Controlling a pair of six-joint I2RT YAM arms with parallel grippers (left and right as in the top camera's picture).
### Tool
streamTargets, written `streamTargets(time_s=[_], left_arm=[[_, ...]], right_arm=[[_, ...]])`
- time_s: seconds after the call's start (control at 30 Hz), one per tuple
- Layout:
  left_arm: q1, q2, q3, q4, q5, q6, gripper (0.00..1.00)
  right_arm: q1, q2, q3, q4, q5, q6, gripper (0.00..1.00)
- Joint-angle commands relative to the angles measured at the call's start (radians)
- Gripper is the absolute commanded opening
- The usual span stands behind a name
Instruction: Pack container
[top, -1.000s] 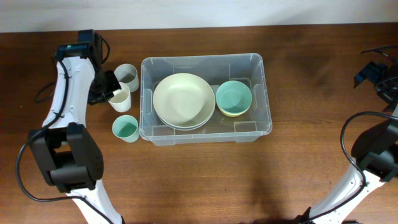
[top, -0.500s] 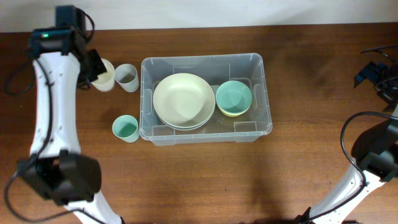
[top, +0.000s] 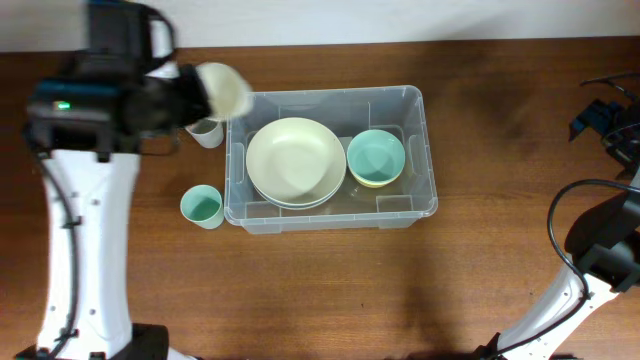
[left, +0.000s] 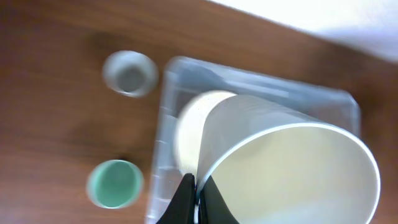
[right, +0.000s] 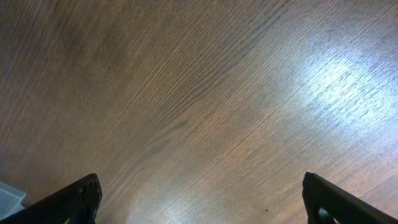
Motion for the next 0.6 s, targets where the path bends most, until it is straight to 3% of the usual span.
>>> streamTargets(time_s=[0.0,0.23,0.57], left_arm=[[-0.111,0.016,0.001,-0.011,0.050,0.024,0.01],[-0.235,0.077,0.001,-0.063,-0.024,0.023,0.01],[-0.249,0.179,0.001,-0.190,-0.033,0.023,0.01]], right_arm=[[-0.001,-0.031,-0.004,0.001,0.002,0.005,0.99],[-0.001,-0.031,-0.004,0.001,0.002,0.005,0.99],[-0.001,-0.031,-0.004,0.001,0.002,0.005,0.99]])
